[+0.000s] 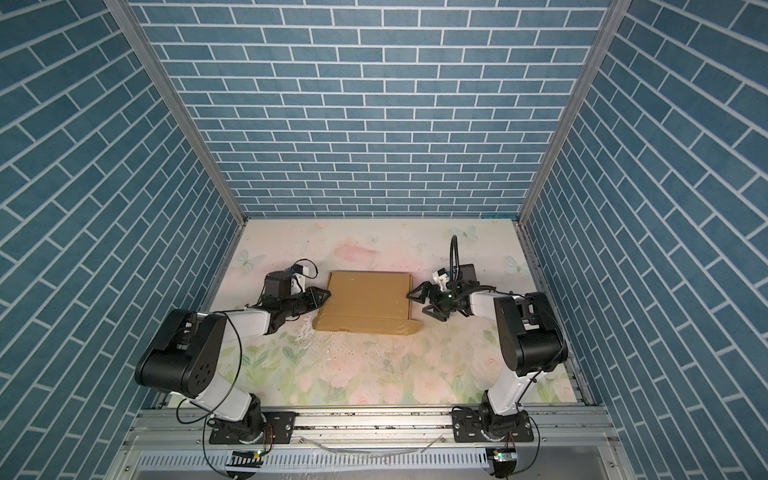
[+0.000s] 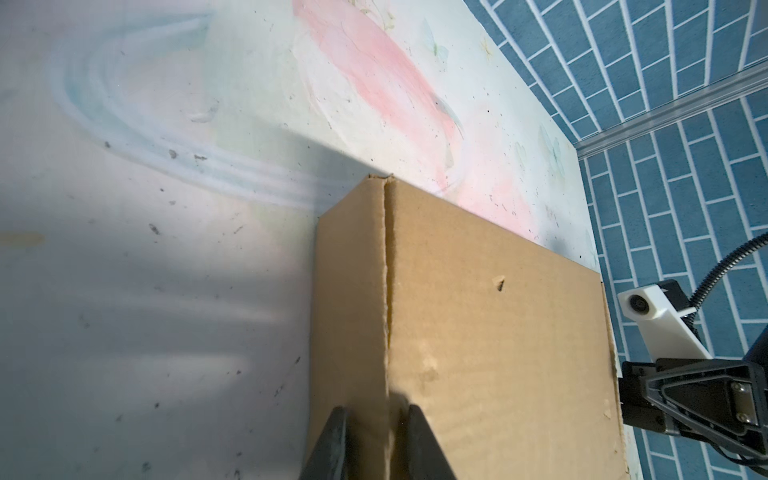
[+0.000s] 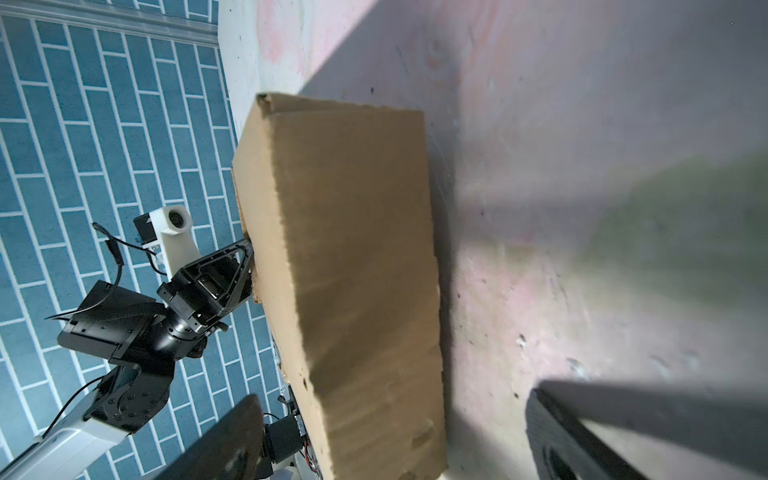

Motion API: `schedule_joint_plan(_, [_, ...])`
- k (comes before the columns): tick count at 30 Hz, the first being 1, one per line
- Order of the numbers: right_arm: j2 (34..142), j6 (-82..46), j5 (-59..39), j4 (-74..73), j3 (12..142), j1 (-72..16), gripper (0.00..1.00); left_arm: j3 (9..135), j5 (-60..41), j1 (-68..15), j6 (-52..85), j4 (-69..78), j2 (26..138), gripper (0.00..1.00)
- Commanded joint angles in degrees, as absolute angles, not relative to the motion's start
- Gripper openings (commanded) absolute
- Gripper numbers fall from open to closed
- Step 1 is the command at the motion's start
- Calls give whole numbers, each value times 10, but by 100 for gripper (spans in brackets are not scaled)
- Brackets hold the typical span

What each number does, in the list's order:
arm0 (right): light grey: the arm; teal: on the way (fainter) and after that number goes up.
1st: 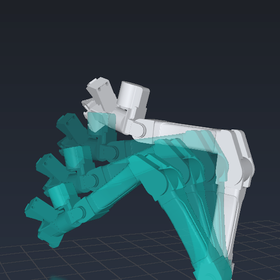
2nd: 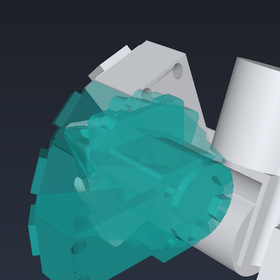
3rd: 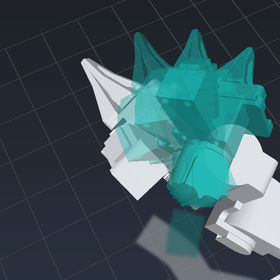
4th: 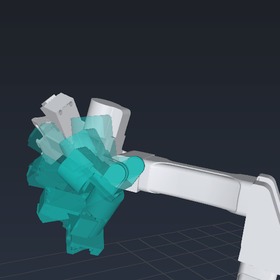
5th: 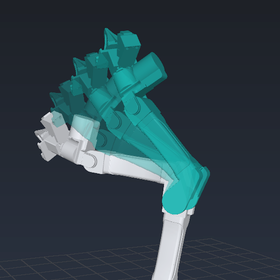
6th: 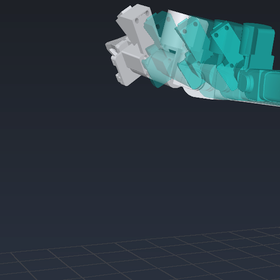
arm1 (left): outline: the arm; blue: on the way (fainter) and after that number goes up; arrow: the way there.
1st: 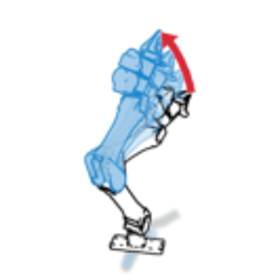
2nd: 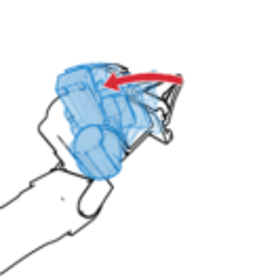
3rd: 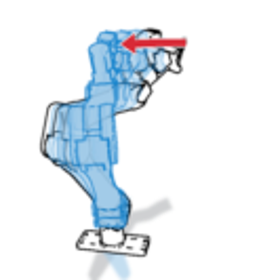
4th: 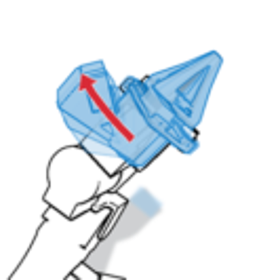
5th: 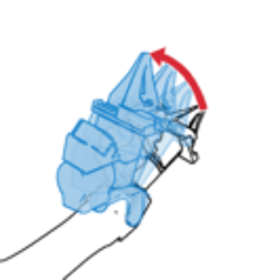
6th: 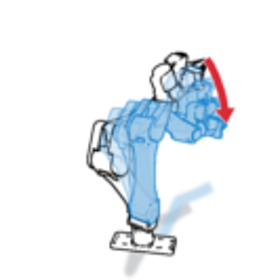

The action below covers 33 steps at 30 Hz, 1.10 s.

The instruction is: Fold the paper box

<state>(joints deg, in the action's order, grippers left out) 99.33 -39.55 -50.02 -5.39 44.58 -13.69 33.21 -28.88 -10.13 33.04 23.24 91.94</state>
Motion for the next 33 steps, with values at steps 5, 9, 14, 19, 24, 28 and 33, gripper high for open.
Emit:
schedule_joint_plan(5, [1049, -445, -498, -103, 465, -169, 98, 313, -233, -90, 312, 110, 963, 24])
schedule_joint_plan(9, [1072, -466, -494, -127, 478, -198, 97, 312, -230, -90, 312, 110, 963, 24])
schedule_joint_plan(14, [1089, -519, -513, -213, 471, -221, 92, 310, -229, -90, 314, 115, 963, 24])
schedule_joint_plan(19, [1073, -594, -528, -323, 439, -218, 81, 308, -250, -90, 331, 153, 957, 29])
schedule_joint_plan(24, [1063, -668, -521, -400, 419, -216, 69, 320, -284, -90, 368, 203, 904, 46])
schedule_joint_plan(28, [1066, -721, -512, -449, 408, -215, 62, 336, -273, -91, 353, 179, 823, 56])
schedule_joint_plan(33, [1060, -791, -505, -505, 400, -210, 56, 370, -215, -91, 256, 58, 697, 63])
